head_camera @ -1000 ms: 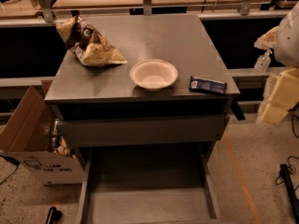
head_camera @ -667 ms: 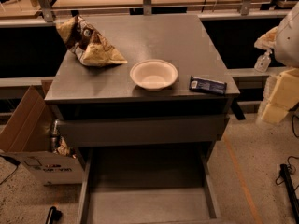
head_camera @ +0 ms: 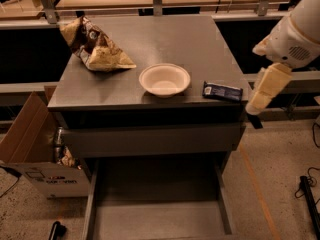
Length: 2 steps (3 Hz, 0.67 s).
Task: Place rxbar blueberry into middle drawer
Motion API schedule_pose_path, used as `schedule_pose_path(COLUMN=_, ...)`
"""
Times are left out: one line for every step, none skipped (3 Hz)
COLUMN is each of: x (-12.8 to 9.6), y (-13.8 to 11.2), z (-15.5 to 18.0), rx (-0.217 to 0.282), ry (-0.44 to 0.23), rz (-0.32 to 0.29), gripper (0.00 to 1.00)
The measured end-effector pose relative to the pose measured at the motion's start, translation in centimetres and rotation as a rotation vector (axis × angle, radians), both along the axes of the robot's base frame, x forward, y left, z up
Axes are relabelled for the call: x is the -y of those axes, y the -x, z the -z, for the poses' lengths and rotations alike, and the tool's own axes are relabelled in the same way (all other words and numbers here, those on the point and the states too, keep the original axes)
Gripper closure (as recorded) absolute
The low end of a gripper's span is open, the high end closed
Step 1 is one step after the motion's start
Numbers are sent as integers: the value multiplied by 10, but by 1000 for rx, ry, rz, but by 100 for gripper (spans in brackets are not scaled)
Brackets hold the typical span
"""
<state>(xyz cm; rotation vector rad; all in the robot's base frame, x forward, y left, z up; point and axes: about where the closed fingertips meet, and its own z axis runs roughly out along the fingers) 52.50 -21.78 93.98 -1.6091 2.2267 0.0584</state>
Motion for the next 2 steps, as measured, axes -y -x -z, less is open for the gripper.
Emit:
schedule_pose_path(x=2, y=-47, z=33, rx=-49, ry=-83, rz=30, gripper=0)
schedule_pose_path(x=-2, y=-74, z=63, rx=-87, ry=-134, rz=44, gripper=0)
